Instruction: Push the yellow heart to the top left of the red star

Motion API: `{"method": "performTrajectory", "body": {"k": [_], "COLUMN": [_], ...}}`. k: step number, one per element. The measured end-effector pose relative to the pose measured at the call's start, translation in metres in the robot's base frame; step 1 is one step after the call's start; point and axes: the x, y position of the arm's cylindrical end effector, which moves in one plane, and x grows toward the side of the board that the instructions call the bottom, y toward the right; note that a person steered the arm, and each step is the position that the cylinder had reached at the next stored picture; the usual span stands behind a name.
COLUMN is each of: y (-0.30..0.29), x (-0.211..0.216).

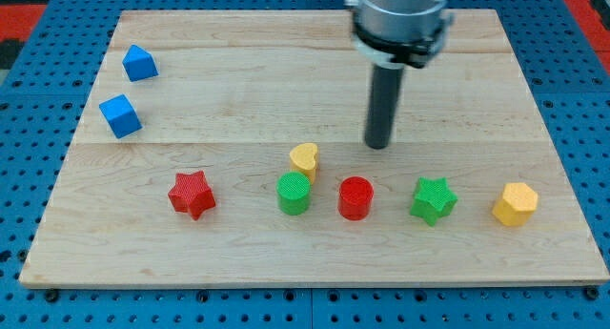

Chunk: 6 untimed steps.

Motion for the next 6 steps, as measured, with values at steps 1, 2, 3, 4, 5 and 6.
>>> {"method": "performTrajectory", "body": {"k": [1,2,3,4,5,6], "y": [-0.017,-0.09,-0.163,-0.224,-0.215,-0.213], "x": [0.022,0.024,0.034,0.023,-0.009,-0.043]}}
